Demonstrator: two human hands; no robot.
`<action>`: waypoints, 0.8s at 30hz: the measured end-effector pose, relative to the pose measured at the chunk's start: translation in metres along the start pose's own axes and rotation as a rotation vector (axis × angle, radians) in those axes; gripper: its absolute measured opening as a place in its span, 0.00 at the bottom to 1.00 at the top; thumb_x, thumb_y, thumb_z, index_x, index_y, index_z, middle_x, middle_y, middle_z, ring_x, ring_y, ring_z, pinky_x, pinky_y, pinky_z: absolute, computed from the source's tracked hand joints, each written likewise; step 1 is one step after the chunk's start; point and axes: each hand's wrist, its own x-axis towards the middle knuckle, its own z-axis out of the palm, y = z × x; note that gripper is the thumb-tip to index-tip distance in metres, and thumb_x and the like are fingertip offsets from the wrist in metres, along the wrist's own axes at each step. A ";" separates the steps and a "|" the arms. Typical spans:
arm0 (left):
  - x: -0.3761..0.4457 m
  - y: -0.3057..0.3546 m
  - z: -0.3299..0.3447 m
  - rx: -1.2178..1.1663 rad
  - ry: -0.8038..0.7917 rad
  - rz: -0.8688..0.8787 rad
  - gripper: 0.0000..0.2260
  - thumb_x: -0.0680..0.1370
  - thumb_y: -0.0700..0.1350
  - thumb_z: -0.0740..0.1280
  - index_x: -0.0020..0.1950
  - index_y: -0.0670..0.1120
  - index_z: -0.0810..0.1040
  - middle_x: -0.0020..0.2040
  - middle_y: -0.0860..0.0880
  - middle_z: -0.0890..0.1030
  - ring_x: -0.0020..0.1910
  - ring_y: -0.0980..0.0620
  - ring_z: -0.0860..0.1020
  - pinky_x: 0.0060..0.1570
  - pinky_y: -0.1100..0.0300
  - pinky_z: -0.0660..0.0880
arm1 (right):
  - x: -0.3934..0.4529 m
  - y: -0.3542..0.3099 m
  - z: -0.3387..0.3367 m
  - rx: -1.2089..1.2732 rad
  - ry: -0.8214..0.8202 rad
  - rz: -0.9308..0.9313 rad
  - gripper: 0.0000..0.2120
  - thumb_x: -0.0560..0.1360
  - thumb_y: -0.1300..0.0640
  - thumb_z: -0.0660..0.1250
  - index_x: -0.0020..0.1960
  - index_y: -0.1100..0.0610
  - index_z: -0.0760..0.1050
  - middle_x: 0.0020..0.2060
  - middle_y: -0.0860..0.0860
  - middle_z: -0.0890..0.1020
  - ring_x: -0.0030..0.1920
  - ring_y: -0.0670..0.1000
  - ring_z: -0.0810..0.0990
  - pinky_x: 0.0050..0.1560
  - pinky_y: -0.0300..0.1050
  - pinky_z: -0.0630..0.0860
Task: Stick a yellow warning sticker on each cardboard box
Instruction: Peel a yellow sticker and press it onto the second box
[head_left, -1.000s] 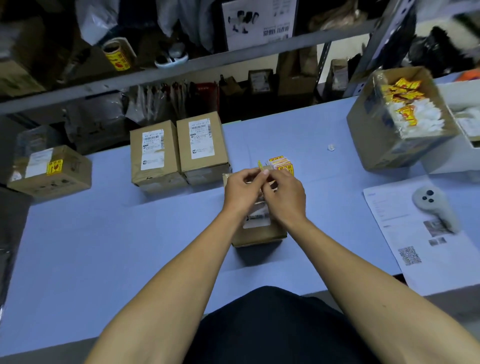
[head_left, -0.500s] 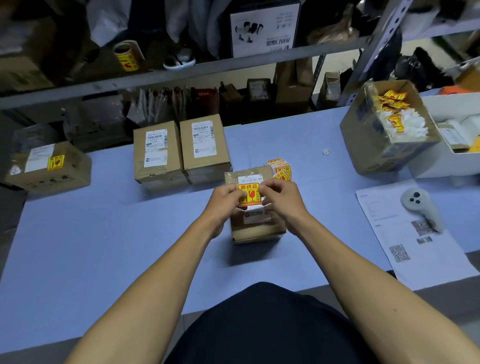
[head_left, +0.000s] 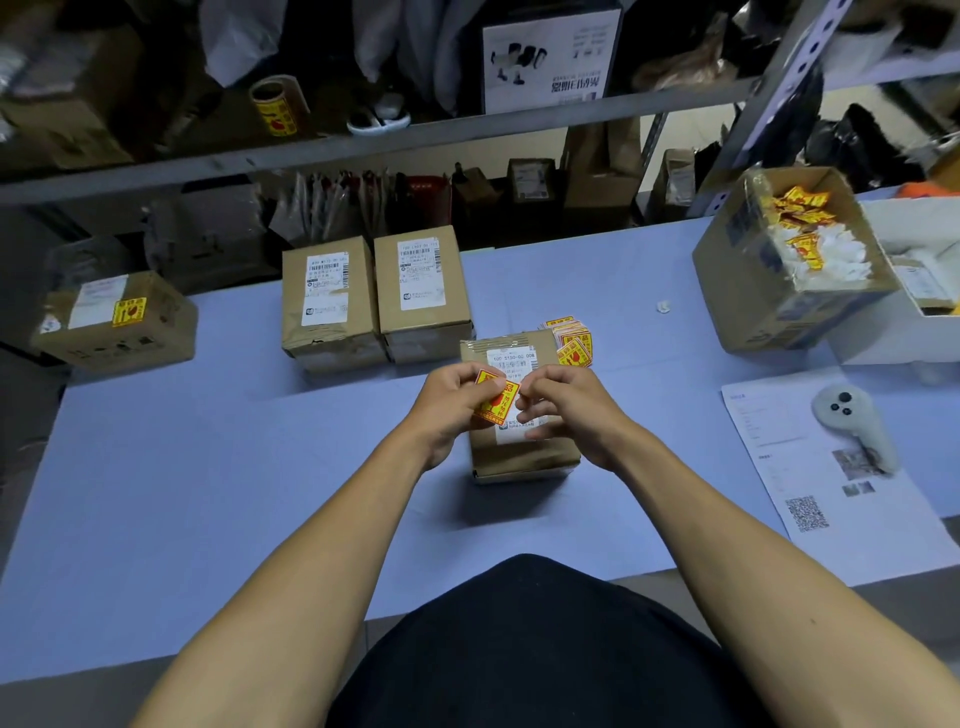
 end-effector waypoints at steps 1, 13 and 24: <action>0.000 0.001 -0.001 0.006 -0.005 0.000 0.05 0.79 0.39 0.68 0.53 0.41 0.80 0.43 0.45 0.83 0.38 0.53 0.79 0.36 0.62 0.77 | 0.000 -0.001 -0.001 -0.006 -0.012 0.004 0.07 0.78 0.61 0.64 0.44 0.59 0.78 0.37 0.56 0.82 0.37 0.52 0.83 0.35 0.45 0.81; 0.001 0.004 -0.003 0.063 -0.037 0.023 0.06 0.76 0.38 0.71 0.53 0.42 0.81 0.43 0.44 0.83 0.38 0.52 0.79 0.37 0.61 0.77 | -0.001 -0.003 -0.001 -0.077 -0.092 -0.013 0.09 0.78 0.63 0.60 0.41 0.59 0.76 0.35 0.55 0.80 0.36 0.50 0.82 0.36 0.44 0.80; 0.003 -0.006 0.013 0.203 0.201 0.247 0.05 0.72 0.41 0.76 0.45 0.46 0.81 0.43 0.51 0.81 0.41 0.59 0.76 0.43 0.68 0.72 | 0.001 0.004 0.004 0.134 -0.021 -0.033 0.09 0.78 0.64 0.62 0.40 0.56 0.74 0.34 0.52 0.79 0.39 0.51 0.82 0.41 0.45 0.81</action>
